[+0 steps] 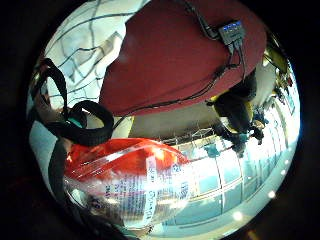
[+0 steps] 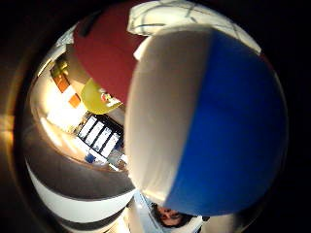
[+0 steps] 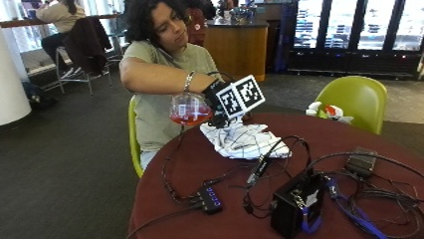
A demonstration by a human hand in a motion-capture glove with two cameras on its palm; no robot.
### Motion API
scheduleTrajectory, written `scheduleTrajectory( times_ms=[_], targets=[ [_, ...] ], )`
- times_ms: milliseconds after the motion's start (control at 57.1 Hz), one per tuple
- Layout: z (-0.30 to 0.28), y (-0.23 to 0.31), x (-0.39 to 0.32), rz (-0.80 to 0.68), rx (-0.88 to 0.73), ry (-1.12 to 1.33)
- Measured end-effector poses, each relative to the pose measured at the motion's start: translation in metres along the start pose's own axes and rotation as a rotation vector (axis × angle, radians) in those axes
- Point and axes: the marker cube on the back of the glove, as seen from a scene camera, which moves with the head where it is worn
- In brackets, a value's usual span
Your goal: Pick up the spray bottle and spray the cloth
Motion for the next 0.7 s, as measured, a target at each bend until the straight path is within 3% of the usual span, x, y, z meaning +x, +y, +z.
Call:
scheduleTrajectory(
  times_ms=[228, 350, 456, 701],
  targets=[
    [0.016, -0.035, 0.008, 0.092, -0.053, 0.034],
    [0.009, -0.033, 0.006, 0.068, -0.025, 0.006],
    [-0.008, -0.020, -0.010, -0.045, 0.065, -0.075],
    [-0.055, 0.020, -0.066, -0.480, 0.307, -0.343]
  ],
)
